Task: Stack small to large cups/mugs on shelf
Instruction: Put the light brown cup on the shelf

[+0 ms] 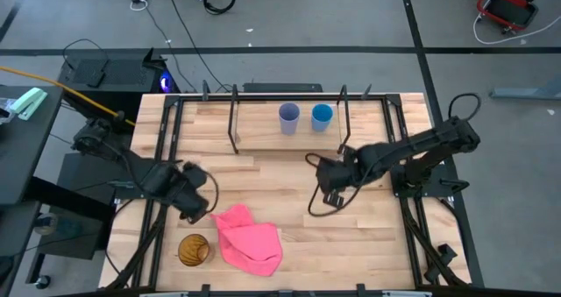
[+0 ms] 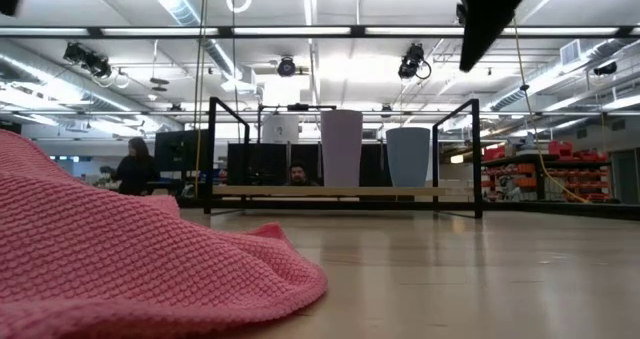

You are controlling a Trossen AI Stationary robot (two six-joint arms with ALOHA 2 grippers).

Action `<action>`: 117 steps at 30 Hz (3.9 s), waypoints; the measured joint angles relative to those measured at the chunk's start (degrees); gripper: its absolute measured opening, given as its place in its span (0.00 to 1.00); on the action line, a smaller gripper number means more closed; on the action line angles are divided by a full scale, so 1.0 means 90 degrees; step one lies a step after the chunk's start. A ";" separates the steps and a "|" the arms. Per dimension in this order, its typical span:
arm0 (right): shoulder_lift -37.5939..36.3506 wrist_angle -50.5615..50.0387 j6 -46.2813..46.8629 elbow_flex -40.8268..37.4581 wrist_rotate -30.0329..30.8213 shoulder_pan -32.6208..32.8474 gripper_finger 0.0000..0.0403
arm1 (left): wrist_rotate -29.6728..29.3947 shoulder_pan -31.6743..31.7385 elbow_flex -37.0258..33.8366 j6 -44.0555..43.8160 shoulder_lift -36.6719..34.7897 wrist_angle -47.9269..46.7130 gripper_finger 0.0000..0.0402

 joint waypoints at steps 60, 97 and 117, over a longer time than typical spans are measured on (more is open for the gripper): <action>0.0002 0.2196 0.1117 -0.1220 0.0434 0.0550 0.18 | 0.0087 -0.2001 -0.0029 -0.2467 0.0441 0.1620 0.20; 0.0005 0.2255 0.1110 -0.1218 0.0434 0.0550 0.18 | 0.0111 -0.1976 -0.0259 -0.1965 0.1035 0.1677 0.23; 0.0005 0.2291 0.1061 -0.1218 0.0435 0.0547 0.18 | 0.0217 -0.1928 -0.0255 -0.1912 0.1003 0.1747 0.03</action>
